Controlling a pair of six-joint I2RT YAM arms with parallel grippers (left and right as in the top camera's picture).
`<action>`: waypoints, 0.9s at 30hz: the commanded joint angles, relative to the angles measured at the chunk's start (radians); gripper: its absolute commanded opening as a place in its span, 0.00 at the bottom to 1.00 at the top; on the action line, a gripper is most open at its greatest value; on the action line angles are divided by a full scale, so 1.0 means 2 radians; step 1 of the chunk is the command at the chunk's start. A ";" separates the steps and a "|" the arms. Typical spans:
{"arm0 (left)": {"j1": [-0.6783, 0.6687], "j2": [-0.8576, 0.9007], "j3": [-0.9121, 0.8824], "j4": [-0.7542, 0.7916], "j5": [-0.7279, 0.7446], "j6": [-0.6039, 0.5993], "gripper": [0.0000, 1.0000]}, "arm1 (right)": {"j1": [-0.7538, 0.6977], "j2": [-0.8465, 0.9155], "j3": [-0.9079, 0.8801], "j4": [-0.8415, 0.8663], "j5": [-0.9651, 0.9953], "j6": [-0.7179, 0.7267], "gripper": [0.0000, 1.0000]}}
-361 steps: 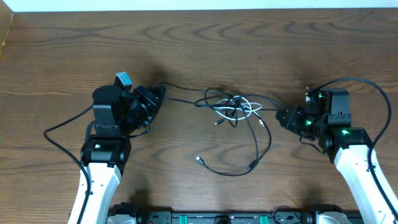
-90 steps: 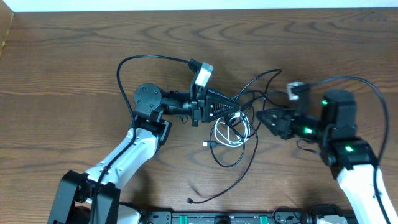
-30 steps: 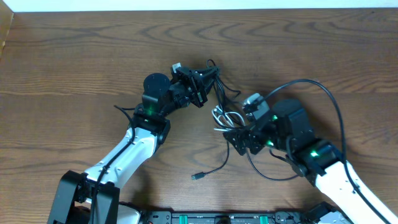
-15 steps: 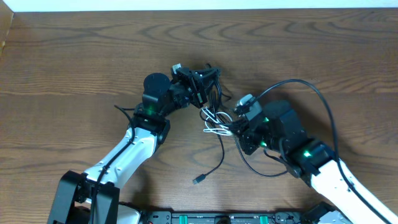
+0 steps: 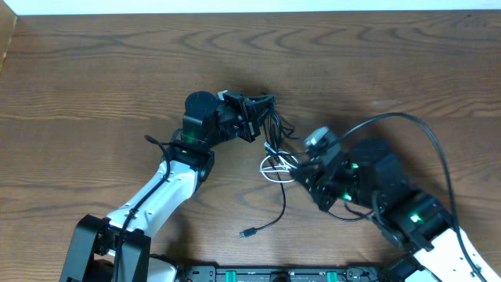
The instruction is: Untangle cables
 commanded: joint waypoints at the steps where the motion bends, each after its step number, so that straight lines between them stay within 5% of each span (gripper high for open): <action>1: 0.001 0.000 0.005 0.002 0.005 -0.032 0.08 | 0.028 0.014 0.000 -0.021 -0.023 -0.001 0.38; 6: 0.001 0.000 0.005 0.002 0.005 -0.032 0.08 | 0.067 0.056 -0.006 -0.007 0.065 -0.001 0.63; 16: 0.001 0.000 0.005 0.002 0.007 -0.031 0.08 | 0.073 0.142 -0.006 0.119 0.178 -0.001 0.66; 24: 0.001 0.000 0.005 0.001 0.007 -0.031 0.08 | 0.073 0.105 0.012 0.106 0.176 0.014 0.67; 27: 0.001 0.000 0.005 0.001 0.007 -0.031 0.08 | 0.073 0.084 0.013 0.102 0.177 0.011 0.75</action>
